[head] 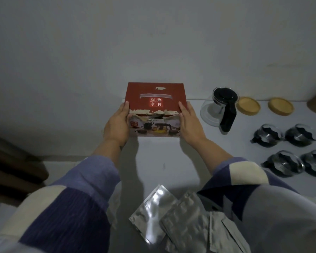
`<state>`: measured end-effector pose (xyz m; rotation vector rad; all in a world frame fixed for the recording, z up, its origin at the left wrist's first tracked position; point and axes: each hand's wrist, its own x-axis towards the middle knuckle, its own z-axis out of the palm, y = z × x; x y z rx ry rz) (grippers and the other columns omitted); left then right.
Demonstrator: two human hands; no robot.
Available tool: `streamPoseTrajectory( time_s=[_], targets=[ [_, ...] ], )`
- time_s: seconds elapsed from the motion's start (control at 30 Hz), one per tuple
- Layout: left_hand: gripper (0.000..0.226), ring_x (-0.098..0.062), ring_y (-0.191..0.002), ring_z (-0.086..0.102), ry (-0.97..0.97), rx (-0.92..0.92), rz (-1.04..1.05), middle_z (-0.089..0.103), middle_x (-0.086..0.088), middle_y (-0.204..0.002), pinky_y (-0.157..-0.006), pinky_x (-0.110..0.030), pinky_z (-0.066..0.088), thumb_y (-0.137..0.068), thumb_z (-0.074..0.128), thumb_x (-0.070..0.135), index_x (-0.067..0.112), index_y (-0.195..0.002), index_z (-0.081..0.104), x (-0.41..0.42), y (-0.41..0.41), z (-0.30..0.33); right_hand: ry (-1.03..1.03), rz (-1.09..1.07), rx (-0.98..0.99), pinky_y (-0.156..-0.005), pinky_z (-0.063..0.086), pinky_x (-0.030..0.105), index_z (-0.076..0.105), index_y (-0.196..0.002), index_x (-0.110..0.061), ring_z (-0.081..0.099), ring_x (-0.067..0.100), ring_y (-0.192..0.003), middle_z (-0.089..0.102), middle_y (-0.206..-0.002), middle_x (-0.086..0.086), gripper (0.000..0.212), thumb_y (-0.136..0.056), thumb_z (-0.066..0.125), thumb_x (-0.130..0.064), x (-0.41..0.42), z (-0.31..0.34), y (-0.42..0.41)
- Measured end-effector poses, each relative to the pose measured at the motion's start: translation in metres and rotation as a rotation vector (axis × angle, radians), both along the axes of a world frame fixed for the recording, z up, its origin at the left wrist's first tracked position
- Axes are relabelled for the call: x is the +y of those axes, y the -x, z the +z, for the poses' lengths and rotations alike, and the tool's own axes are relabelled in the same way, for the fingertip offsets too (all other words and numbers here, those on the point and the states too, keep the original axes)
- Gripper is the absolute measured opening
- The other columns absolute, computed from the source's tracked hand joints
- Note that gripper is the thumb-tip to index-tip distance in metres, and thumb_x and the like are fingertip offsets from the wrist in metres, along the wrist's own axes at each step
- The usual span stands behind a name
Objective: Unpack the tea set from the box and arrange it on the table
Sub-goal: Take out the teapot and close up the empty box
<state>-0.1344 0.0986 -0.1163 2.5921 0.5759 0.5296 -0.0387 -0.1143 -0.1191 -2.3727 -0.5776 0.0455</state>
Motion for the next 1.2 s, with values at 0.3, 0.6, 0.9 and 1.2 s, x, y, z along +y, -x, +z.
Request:
streamPoseTrajectory(
  time_s=[0.3, 0.6, 0.9, 1.2],
  targets=[
    [0.043, -0.022, -0.129, 0.047, 0.176, 0.074, 0.088, 0.042, 0.007, -0.149, -0.096, -0.027, 0.037, -0.102, 0.031, 0.04, 0.036, -0.143, 0.039, 0.009, -0.038, 0.014, -0.105, -0.036, 0.106, -0.113, 0.029, 0.032, 0.029, -0.15, -0.023, 0.036, 0.027, -0.138, 0.034, -0.153, 0.011, 0.045, -0.104, 0.029, -0.024, 0.021, 0.003, -0.039],
    [0.048, -0.029, -0.145, 0.024, 0.074, 0.271, 0.082, 0.014, -0.004, -0.161, -0.113, -0.044, 0.03, -0.103, 0.03, 0.028, 0.024, -0.15, 0.025, 0.008, -0.046, 0.029, -0.099, -0.016, 0.101, -0.113, 0.031, 0.035, 0.019, -0.152, -0.03, 0.037, 0.028, -0.139, 0.033, -0.155, 0.009, 0.047, -0.105, 0.026, -0.028, 0.019, 0.009, -0.035],
    [0.042, -0.03, -0.144, 0.024, -0.163, 0.091, -0.13, 0.024, -0.01, -0.157, -0.116, -0.044, 0.026, -0.091, 0.051, 0.011, 0.012, -0.133, 0.052, -0.068, -0.063, 0.061, -0.204, -0.132, 0.041, -0.08, 0.04, 0.027, 0.035, -0.147, -0.027, 0.061, 0.029, -0.1, 0.066, -0.11, 0.015, 0.043, -0.105, 0.03, -0.028, -0.056, 0.042, -0.009],
    [0.028, -0.027, -0.115, 0.052, -0.052, 0.182, -0.39, 0.053, -0.005, -0.124, -0.091, -0.038, 0.047, -0.088, 0.05, 0.012, 0.019, -0.111, 0.064, -0.236, -0.072, 0.029, -0.227, -0.315, 0.088, -0.079, 0.041, 0.021, 0.067, -0.117, -0.016, 0.063, 0.021, -0.095, 0.07, -0.108, 0.008, 0.032, -0.1, 0.043, -0.027, -0.192, 0.06, -0.036]
  ],
)
